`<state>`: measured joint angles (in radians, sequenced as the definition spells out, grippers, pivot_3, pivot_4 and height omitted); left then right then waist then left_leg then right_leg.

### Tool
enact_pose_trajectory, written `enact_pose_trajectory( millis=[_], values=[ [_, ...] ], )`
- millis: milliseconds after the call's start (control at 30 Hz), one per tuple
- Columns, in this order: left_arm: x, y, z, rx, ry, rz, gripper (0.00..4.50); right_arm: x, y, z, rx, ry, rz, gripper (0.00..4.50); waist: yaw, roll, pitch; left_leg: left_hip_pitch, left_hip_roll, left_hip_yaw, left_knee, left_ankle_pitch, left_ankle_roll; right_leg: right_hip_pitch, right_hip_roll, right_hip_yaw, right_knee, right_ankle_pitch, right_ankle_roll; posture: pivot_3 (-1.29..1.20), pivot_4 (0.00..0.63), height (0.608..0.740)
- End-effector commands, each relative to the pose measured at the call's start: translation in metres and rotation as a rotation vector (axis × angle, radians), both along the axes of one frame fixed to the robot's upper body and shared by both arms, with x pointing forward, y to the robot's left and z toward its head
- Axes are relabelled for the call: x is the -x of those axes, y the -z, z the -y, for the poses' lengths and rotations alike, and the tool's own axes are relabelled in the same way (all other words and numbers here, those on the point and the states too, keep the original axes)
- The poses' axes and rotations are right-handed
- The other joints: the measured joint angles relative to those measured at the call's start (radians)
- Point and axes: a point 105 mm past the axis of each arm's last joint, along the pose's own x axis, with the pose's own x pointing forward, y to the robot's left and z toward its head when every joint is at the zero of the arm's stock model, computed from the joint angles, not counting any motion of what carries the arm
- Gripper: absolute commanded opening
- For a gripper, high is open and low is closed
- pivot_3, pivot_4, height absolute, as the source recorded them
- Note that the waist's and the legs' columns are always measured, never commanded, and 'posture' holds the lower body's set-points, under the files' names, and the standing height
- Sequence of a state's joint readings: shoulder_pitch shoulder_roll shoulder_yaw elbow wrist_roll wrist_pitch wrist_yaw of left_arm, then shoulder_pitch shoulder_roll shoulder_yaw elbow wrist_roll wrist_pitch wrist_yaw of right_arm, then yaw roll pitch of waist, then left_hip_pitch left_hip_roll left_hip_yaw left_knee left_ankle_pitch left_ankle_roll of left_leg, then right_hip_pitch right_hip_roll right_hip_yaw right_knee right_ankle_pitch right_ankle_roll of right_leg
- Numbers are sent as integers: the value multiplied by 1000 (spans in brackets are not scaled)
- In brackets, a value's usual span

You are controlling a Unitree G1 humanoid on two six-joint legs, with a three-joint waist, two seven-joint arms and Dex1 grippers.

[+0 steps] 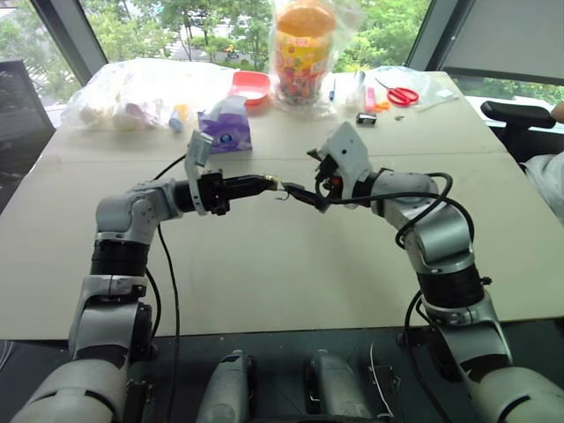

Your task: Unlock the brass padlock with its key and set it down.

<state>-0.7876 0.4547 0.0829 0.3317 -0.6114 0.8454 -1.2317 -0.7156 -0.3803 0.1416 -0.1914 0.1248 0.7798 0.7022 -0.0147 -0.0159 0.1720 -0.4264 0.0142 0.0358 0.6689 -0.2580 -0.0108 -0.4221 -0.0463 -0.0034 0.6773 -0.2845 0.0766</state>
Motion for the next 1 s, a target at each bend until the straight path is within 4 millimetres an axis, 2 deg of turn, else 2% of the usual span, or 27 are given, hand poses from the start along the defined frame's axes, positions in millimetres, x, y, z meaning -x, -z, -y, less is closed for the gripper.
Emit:
enact_pose_trajectory(
  millis=[33, 100, 200, 267, 333, 400, 533, 600, 733, 800, 867, 933, 967, 1000],
  values=[
    [2, -13, 0, 21, 14, 50, 3, 6, -9, -3, -21, -47, 13, 4437, 0, 0, 0, 0, 0, 0, 0, 0, 0, 0, 0, 0, 0, 0, 0, 0, 150, 740],
    [1, -8, 1, 16, 7, 34, 3, 3, -8, 8, -6, -13, 18, 4437, 1, 0, 0, 0, 0, 0, 0, 0, 0, 0, 0, 0, 0, 0, 0, 0, 150, 740],
    [-5, 9, 9, 2, -37, -45, 3, -7, -11, 49, 63, 115, 55, 4437, 8, 0, 0, 0, 0, 0, 0, 0, 0, 0, 0, 0, 0, 0, 0, 0, 150, 740],
    [-6, 27, 18, -23, -51, -108, 3, -6, -8, 73, 169, 160, 88, 4437, 12, 0, 0, 0, -1, 0, 0, 1, 1, 1, -1, 0, -1, 0, 0, 0, 150, 740],
    [-11, 49, 28, -63, -100, -176, 3, 3, -2, 86, 223, 158, 73, 4437, 14, 0, 0, 0, -2, 0, 0, 0, 3, 2, -2, 0, -3, 0, 0, 0, 150, 740],
    [-12, 64, 37, -72, -107, -239, 3, 16, 3, 85, 189, 110, 16, 4437, 15, 0, 0, 0, -2, 0, 0, 0, 3, 2, -1, 0, -4, 0, 0, 0, 150, 740],
    [-23, 76, 49, -32, -154, -343, 3, 55, 23, 72, 187, -35, -117, 4437, 2, 0, 0, 0, 0, -1, -1, 0, 3, 2, 0, 0, -4, 0, 0, 0, 150, 740],
    [-25, 79, 50, -35, -160, -361, 3, 65, 29, 69, 201, -61, -143, 4437, -1, 0, 0, 0, 1, -1, -1, 0, 3, 2, 0, 0, -4, 0, 0, 0, 150, 740],
    [-28, 83, 51, -60, -157, -381, 3, 68, 31, 66, 198, -47, -153, 4437, 2, -1, 0, 1, 0, -1, -1, 0, 3, 3, 1, 0, -4, 0, 0, 0, 150, 740],
    [-28, 87, 49, -87, -158, -388, 1023, 68, 32, 65, 192, -41, -153, 4500, 4, -1, 0, 1, 0, -1, 0, 0, 3, 3, 1, 0, -4, 0, 0, 0, 150, 740],
    [-30, 89, 48, -108, -169, -387, 1663, 68, 32, 65, 191, -35, -154, 4500, 5, -1, 0, 1, 0, -1, 0, 0, 3, 3, 1, 0, -4, 0, 0, 0, 150, 740],
    [-32, 91, 43, -161, -187, -349, 2621, 68, 33, 64, 195, -32, -155, 4500, 6, -1, 0, 0, 0, -1, 0, 0, 3, 3, 1, 0, -5, 0, 0, 0, 150, 740],
    [-35, 91, 39, -188, -207, -331, 2985, 68, 34, 65, 198, -29, -155, 4500, 6, -1, 0, 0, -1, -1, 0, 0, 3, 3, 1, 0, -5, 0, 0, 0, 150, 740],
    [-39, 92, 33, -236, -245, -275, 2985, 67, 34, 65, 203, -26, -154, 4500, 6, -1, 0, 1, -1, -1, 0, 0, 3, 4, 1, 0, -5, 0, 0, 0, 150, 740]
  ],
)
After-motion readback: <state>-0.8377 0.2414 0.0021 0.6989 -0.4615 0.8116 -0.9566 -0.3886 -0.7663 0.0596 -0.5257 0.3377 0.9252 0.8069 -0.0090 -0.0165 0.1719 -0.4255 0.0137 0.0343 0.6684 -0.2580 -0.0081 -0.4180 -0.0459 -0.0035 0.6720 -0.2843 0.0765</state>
